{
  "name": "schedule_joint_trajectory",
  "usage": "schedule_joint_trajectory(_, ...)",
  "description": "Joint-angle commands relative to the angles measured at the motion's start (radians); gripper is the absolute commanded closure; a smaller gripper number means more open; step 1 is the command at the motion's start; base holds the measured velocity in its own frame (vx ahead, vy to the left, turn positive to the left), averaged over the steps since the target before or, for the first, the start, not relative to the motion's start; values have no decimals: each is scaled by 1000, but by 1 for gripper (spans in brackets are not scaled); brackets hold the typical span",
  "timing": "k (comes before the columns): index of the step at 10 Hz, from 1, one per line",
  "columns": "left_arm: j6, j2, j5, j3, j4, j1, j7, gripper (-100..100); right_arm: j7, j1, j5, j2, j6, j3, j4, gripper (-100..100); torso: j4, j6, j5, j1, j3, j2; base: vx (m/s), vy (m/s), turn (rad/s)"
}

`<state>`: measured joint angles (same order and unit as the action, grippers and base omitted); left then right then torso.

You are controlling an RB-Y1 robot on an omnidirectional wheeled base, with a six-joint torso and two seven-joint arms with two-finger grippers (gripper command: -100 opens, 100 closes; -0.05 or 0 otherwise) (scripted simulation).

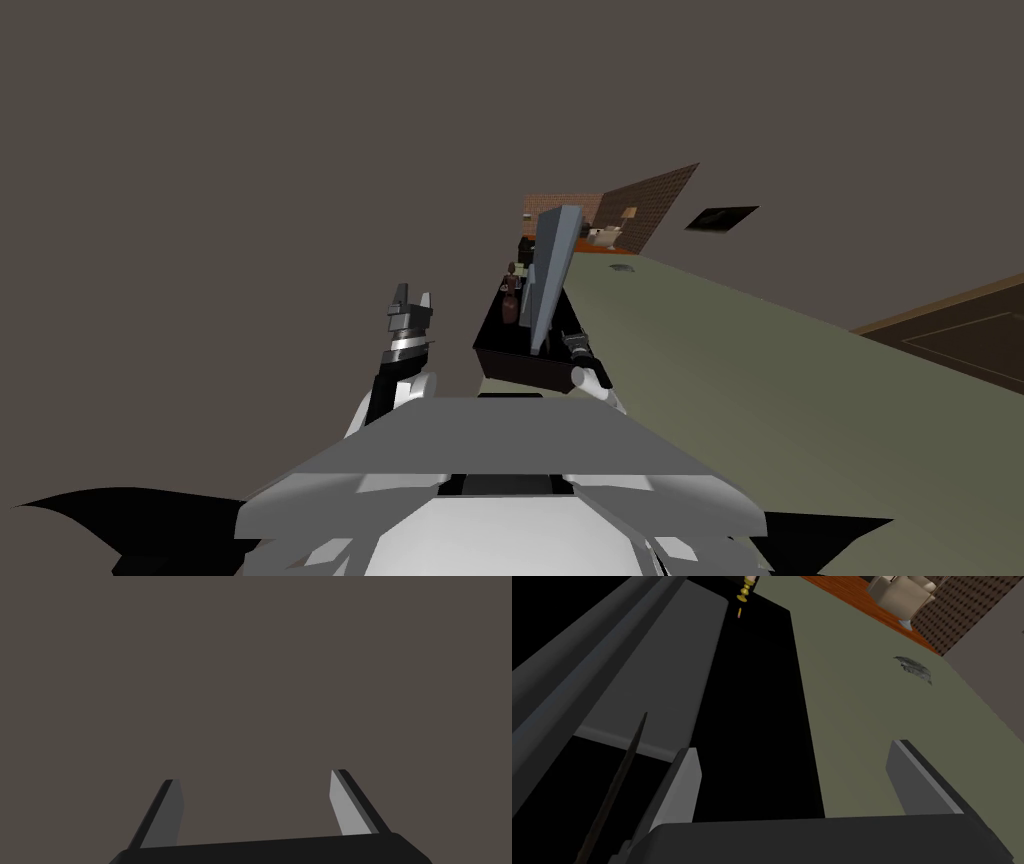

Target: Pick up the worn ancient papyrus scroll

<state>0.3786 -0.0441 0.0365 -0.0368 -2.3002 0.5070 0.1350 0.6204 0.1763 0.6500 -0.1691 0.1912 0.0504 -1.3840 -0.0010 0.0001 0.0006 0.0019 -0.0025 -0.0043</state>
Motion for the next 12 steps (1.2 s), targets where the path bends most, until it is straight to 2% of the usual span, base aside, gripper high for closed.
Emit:
schedule_joint_trajectory(1, 0, 0, 0, 0, 0, 0, 0, 0, 23, -19, 12, -10, -6, -6, 43, -100, 0, 0, 0, 0, 0, 0, 44, 27, -8)
schedule_joint_trajectory(7, 0, 0, 0, 0, 0, 0, 0, 0, 122, -58, 66, 52, -74, -24, 216, -100, 0, 0, 0, -1, 0, 0, 57, 16, -30)
schedule_joint_trajectory(12, 0, 0, 0, 0, 0, 0, 0, 0, 168, -64, 86, 159, -109, -26, 308, -100, 0, 0, -1, -5, 1, 2, 36, -33, -36)
